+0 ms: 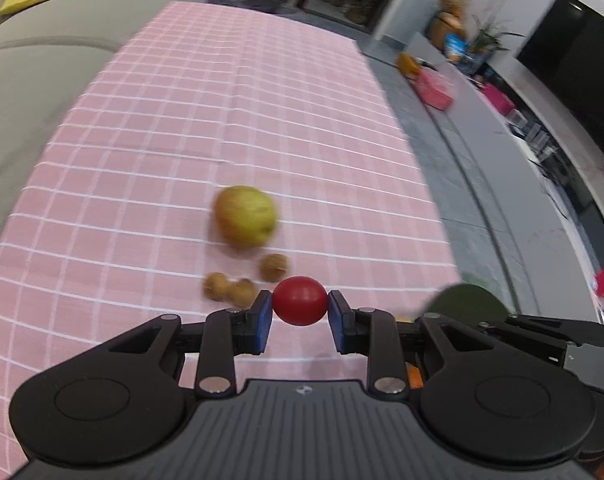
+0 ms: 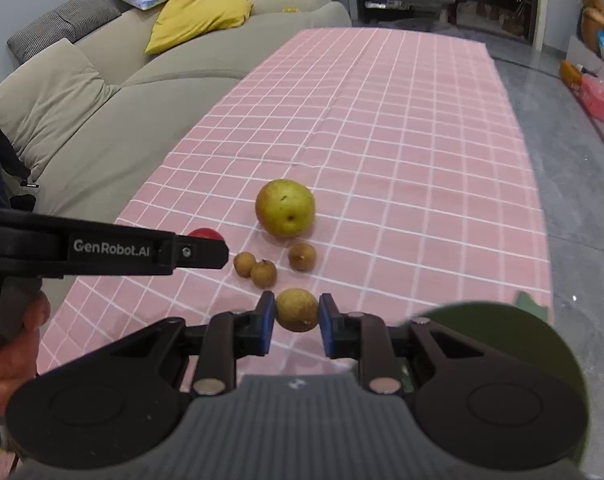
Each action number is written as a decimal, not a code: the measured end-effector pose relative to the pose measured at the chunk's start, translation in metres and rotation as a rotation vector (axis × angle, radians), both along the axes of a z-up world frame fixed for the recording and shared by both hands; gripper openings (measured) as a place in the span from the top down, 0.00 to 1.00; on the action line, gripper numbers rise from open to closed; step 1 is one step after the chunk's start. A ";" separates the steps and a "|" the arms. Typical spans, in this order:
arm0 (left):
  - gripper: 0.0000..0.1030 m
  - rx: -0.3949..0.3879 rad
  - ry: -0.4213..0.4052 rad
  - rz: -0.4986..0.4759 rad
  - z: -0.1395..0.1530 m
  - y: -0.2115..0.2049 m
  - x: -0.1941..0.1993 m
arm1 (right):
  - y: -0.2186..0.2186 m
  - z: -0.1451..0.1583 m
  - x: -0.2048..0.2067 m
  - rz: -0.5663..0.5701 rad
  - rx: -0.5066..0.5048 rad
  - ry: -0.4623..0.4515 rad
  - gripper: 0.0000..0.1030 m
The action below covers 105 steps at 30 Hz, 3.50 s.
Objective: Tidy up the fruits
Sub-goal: 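Carry the red fruit and brown fruit over the colander with both tools, then open both tools to drop the two small fruits into the colander, then move both open tools back to the remaining fruit on the tablecloth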
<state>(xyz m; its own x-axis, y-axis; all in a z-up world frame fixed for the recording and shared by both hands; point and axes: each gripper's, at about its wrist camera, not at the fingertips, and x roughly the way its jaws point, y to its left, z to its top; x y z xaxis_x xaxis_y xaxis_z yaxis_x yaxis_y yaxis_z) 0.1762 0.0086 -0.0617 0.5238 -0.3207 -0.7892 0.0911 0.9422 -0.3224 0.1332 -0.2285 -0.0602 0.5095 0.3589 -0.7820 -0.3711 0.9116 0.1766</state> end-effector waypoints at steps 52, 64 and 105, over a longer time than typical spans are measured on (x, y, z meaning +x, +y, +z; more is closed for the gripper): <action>0.67 0.133 0.070 -0.349 -0.047 -0.137 -0.007 | -0.113 -0.041 -0.013 -0.169 -0.108 0.101 0.81; 0.56 0.112 0.086 -0.361 -0.047 -0.134 -0.011 | -0.118 -0.038 -0.015 -0.213 -0.101 0.107 0.80; 0.45 0.165 -0.131 -0.074 0.007 -0.025 -0.021 | -0.021 -0.002 -0.020 -0.108 -0.199 -0.140 0.54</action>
<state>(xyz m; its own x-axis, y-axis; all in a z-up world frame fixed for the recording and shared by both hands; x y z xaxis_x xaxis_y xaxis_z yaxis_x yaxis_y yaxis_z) 0.1548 -0.0163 -0.0544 0.6054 -0.2339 -0.7608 0.1926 0.9705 -0.1451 0.1134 -0.2497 -0.0618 0.6448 0.1428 -0.7509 -0.2783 0.9588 -0.0566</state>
